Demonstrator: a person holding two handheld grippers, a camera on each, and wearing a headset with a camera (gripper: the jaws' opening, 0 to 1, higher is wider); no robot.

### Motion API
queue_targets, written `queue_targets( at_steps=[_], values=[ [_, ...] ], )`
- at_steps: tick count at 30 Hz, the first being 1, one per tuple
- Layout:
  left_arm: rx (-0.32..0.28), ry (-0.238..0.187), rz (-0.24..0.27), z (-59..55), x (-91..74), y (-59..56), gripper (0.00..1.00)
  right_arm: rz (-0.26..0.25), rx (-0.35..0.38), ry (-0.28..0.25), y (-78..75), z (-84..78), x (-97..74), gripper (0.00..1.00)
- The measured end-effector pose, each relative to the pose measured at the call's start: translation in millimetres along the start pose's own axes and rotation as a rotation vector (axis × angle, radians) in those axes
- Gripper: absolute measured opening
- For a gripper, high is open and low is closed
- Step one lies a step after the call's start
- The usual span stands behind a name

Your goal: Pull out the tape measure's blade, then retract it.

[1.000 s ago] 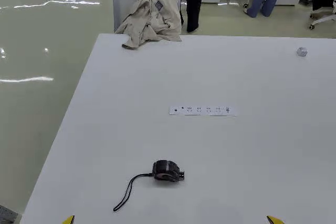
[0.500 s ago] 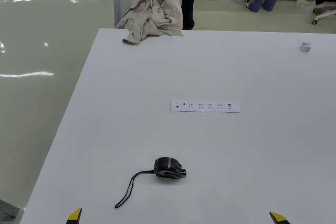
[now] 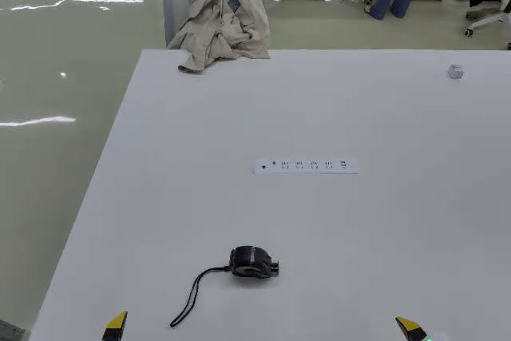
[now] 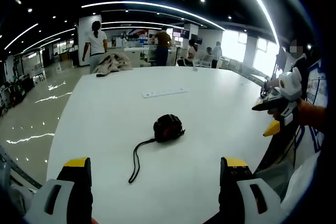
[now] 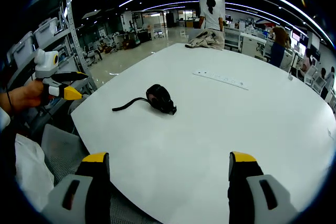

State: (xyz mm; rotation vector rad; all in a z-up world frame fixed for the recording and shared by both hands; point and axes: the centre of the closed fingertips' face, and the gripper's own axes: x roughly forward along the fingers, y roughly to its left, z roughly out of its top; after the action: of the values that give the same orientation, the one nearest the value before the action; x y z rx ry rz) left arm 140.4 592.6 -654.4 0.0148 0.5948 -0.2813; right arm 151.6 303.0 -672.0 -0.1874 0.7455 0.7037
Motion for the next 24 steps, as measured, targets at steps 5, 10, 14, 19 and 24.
queue_targets(
  at_steps=[5, 10, 14, 19, 24],
  values=[
    [0.018, 0.005, -0.008, 0.0, 4.7, 0.7, 1.00, 0.011, -0.008, 0.001, -1.3, 2.1, 5.6, 0.97],
    [0.035, 0.012, -0.012, -0.1, 9.2, 4.2, 1.00, 0.021, -0.023, 0.008, -1.4, 2.3, 11.0, 0.97],
    [0.058, 0.013, -0.019, 2.0, 13.1, 5.3, 1.00, 0.029, -0.032, 0.013, -1.0, 2.9, 13.6, 0.96],
    [0.074, 0.005, -0.024, 6.1, 17.2, 8.0, 1.00, 0.037, -0.041, 0.015, -1.3, 2.7, 18.0, 0.96],
    [0.113, 0.003, -0.043, 10.0, 25.5, 3.5, 0.99, 0.046, -0.047, 0.015, 0.0, 5.0, 22.4, 0.96]
  ],
)
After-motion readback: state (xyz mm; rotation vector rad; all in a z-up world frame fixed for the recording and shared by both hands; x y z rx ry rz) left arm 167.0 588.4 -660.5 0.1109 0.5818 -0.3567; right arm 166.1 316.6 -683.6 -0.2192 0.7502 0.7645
